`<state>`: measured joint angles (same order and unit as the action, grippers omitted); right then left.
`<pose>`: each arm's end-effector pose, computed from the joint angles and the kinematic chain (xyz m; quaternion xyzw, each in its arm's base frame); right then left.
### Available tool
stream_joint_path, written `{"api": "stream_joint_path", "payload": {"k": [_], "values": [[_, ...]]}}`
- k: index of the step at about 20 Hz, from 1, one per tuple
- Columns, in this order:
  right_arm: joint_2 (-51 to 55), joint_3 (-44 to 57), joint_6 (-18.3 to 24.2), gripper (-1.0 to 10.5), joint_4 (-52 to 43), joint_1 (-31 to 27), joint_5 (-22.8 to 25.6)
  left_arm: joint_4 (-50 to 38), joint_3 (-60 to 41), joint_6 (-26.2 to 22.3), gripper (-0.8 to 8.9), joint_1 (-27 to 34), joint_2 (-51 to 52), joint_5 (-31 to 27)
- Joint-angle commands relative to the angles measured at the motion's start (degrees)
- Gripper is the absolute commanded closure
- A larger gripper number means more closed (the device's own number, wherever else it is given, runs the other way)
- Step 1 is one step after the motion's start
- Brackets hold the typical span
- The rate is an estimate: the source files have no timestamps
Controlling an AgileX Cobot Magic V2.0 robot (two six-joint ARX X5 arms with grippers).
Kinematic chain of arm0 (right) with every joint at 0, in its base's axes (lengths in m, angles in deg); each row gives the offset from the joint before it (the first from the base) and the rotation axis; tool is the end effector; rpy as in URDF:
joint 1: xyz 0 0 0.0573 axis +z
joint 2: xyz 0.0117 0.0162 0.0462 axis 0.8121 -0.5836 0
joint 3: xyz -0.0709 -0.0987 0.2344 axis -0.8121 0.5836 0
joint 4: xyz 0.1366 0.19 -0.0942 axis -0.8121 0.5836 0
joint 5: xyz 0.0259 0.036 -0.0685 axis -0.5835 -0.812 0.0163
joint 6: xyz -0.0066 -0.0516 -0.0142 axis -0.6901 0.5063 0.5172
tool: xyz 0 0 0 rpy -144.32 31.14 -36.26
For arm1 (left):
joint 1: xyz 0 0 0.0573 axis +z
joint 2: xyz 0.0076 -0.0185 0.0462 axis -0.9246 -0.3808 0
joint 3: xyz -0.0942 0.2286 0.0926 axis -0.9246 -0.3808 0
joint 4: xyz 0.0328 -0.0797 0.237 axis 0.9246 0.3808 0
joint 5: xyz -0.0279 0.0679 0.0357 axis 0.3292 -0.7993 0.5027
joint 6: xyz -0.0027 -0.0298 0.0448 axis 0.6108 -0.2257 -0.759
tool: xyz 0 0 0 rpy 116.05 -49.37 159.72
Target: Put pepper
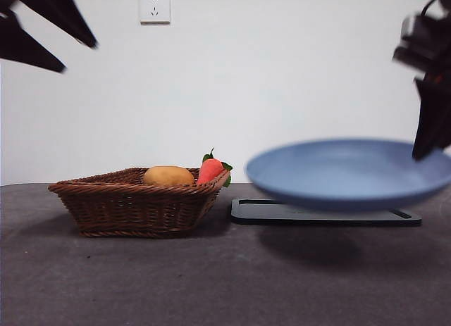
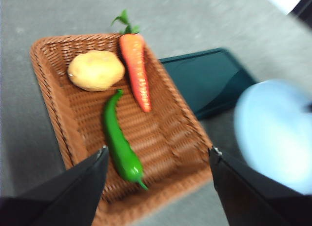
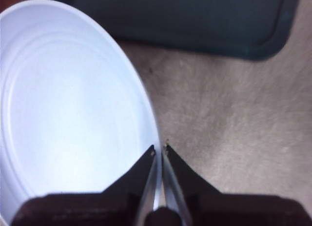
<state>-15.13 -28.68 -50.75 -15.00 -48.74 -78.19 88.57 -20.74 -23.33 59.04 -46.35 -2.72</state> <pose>0.2553 0.0343 0.2405 0.0440 0.5101 0.1954 0.8365 0.2400 -0.0490 0.3048 -0.0550 0.3041 -0.2791 0.9092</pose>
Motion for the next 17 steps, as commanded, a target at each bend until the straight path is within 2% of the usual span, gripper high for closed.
{"api": "stream_joint_path", "payload": {"k": [1,8,13,17], "values": [[4.2,-0.9,-2.1,9.4,-0.4,0.0,-0.2,-0.6,5.4,0.0,4.52,-2.7,-7.9,-3.8],[14.9,-0.9,-4.6,9.4,-0.3,0.0,-0.1,1.5,18.4,-1.4,4.52,-10.4,-27.7,-15.4],[16.3,-0.9,-4.8,9.4,0.3,0.0,-0.1,1.8,20.0,-1.4,4.53,-12.9,-35.7,-22.7],[16.3,-0.9,-4.8,9.4,0.7,0.0,-0.1,1.8,20.0,-1.2,4.53,-12.8,-39.2,-24.4]]}}
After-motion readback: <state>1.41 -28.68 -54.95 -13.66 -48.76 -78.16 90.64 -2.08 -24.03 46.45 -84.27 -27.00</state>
